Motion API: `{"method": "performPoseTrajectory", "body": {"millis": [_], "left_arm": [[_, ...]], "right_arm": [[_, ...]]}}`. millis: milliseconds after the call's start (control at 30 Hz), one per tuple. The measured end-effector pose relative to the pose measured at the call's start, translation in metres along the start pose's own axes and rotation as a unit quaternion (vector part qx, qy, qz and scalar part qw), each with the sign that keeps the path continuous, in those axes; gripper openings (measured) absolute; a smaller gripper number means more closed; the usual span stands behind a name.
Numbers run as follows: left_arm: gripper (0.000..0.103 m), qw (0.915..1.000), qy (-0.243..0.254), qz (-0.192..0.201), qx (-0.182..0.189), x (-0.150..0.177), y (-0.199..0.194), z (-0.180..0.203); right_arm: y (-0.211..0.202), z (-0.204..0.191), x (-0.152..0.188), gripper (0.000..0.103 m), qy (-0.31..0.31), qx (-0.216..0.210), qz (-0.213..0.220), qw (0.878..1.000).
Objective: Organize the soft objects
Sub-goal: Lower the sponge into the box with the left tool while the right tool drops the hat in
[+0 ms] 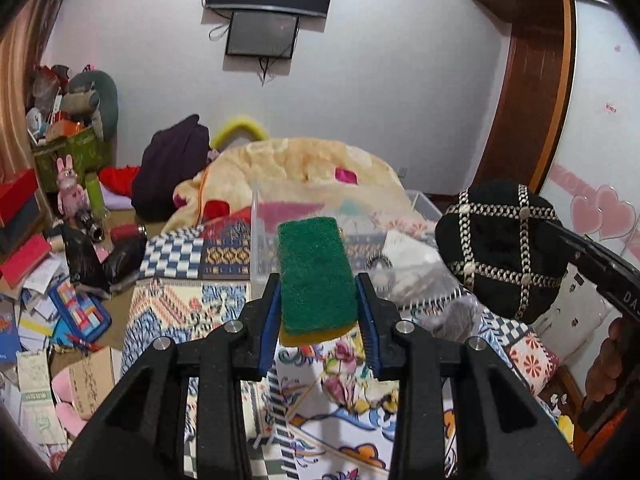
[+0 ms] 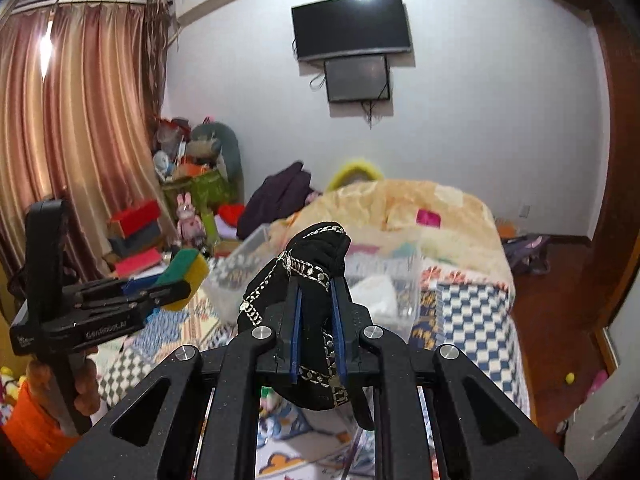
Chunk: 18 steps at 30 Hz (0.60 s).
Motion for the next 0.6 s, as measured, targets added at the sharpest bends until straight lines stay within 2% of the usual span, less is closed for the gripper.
{"method": "performPoseTrajectory", "body": {"millis": [300, 600], "left_arm": [[0.035, 0.9998, -0.005, 0.014, -0.016, -0.028, 0.016, -0.002], [0.035, 0.9996, -0.001, -0.01, -0.027, -0.037, 0.06, 0.003]], "right_arm": [[0.015, 0.01, -0.027, 0.012, -0.007, 0.025, 0.033, 0.999], [0.052, 0.023, -0.025, 0.012, 0.019, 0.037, 0.014, 0.999]]}}
Point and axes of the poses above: each gripper's, at about its wrist camera, not at the fingertips, and y roughly the way its jaws point, z to its right, x to its underside, the point moved 5 cm from there along y, roughly the way its jaws point, and after that the axes turned 13 degrees about -x, right-handed, at the moved point
